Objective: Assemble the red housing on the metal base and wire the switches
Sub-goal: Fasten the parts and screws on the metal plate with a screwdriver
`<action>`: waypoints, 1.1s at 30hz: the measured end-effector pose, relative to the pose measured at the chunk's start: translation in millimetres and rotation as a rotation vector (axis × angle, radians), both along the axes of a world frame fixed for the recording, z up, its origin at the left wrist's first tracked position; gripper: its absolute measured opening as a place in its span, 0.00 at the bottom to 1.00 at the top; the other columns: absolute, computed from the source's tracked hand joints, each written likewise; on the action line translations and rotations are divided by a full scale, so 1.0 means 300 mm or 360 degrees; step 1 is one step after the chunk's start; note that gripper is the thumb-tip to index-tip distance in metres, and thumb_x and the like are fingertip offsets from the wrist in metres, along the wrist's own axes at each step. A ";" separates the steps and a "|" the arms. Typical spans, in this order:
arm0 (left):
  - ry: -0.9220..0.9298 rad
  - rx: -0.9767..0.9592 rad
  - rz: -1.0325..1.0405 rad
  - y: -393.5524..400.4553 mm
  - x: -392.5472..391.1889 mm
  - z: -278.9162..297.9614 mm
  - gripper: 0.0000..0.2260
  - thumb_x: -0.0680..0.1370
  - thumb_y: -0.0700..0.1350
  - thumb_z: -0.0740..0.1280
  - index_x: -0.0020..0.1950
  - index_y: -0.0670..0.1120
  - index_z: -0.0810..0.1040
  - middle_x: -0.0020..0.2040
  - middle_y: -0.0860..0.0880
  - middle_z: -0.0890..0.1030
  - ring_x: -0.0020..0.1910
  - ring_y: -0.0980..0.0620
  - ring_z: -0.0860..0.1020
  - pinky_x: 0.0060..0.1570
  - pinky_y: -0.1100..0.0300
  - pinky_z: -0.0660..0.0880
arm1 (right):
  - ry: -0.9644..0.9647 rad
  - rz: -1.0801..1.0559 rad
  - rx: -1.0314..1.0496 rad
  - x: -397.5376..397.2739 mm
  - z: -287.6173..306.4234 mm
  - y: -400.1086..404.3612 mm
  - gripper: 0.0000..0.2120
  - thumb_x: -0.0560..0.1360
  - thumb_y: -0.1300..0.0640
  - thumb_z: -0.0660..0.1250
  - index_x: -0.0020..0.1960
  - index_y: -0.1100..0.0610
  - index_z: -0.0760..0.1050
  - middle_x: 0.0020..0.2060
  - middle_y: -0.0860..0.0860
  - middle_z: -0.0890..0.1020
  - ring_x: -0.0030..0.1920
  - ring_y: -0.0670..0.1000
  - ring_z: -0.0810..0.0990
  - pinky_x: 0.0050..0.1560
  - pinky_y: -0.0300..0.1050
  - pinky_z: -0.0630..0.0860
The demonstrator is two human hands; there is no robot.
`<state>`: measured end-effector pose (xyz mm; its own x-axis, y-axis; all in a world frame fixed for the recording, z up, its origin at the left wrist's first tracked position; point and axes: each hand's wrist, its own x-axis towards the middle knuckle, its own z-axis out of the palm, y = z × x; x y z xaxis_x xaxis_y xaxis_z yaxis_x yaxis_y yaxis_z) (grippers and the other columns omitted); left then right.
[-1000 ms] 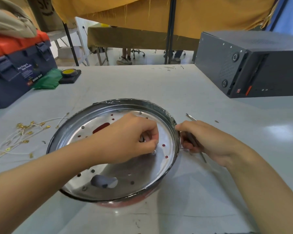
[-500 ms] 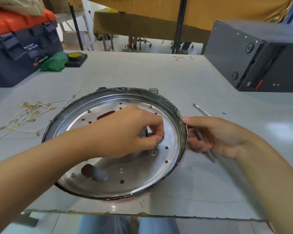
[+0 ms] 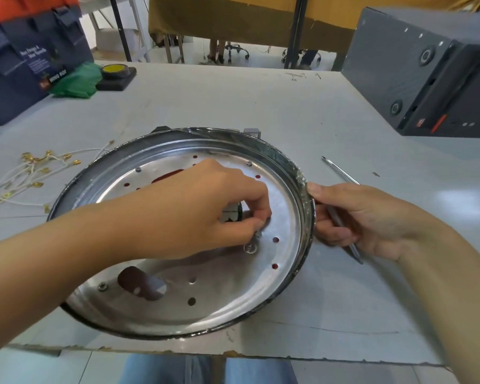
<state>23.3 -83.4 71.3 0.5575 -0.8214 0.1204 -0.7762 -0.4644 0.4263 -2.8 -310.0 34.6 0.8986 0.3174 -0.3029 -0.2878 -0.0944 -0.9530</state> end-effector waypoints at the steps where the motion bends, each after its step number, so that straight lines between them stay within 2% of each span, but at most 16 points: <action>1: 0.0010 -0.0003 -0.0008 0.001 0.000 -0.002 0.11 0.72 0.56 0.58 0.45 0.55 0.77 0.45 0.57 0.82 0.44 0.54 0.80 0.43 0.53 0.76 | 0.0006 0.0002 0.0003 -0.001 0.001 -0.001 0.22 0.72 0.47 0.58 0.24 0.54 0.77 0.16 0.49 0.74 0.18 0.44 0.59 0.24 0.40 0.48; 14: 0.0153 -0.0054 -0.0173 -0.010 -0.014 -0.004 0.04 0.74 0.49 0.66 0.44 0.51 0.80 0.43 0.55 0.80 0.45 0.53 0.78 0.45 0.57 0.73 | 0.0010 -0.0020 -0.0039 -0.007 0.009 0.005 0.22 0.73 0.47 0.58 0.23 0.53 0.76 0.17 0.48 0.75 0.20 0.44 0.60 0.25 0.40 0.48; 19: 0.0169 -0.0046 -0.0187 -0.011 -0.020 -0.003 0.06 0.74 0.49 0.66 0.44 0.51 0.82 0.44 0.55 0.80 0.45 0.55 0.77 0.45 0.61 0.72 | 0.0005 -0.0032 -0.0058 -0.006 0.010 0.007 0.23 0.74 0.47 0.57 0.24 0.53 0.76 0.17 0.48 0.74 0.21 0.45 0.59 0.25 0.40 0.48; 25: 0.0174 -0.0053 -0.0188 -0.012 -0.019 -0.003 0.06 0.73 0.49 0.66 0.44 0.51 0.82 0.44 0.56 0.80 0.45 0.56 0.77 0.45 0.60 0.73 | 0.0008 -0.0055 -0.0066 -0.007 0.010 0.007 0.21 0.73 0.47 0.58 0.25 0.54 0.75 0.17 0.48 0.74 0.23 0.46 0.58 0.25 0.40 0.47; 29: 0.0178 -0.0061 -0.0182 -0.012 -0.019 -0.004 0.06 0.74 0.49 0.66 0.44 0.51 0.82 0.43 0.56 0.80 0.44 0.56 0.77 0.44 0.60 0.73 | 0.0004 -0.0062 -0.0067 -0.008 0.011 0.005 0.19 0.73 0.47 0.58 0.30 0.58 0.72 0.17 0.49 0.74 0.21 0.45 0.58 0.25 0.39 0.47; 33: 0.0189 -0.0066 -0.0189 -0.013 -0.020 -0.003 0.05 0.74 0.49 0.67 0.44 0.50 0.82 0.43 0.55 0.80 0.44 0.55 0.77 0.44 0.60 0.73 | 0.0006 -0.0060 -0.0063 -0.007 0.010 0.004 0.21 0.74 0.48 0.57 0.27 0.55 0.74 0.17 0.49 0.74 0.21 0.45 0.58 0.25 0.40 0.47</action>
<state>17.4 -87.4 70.4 0.4694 -0.8779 0.0947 -0.7675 -0.3527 0.5353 -5.0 -308.7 37.7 0.9085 0.2712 -0.3179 -0.2954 -0.1211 -0.9477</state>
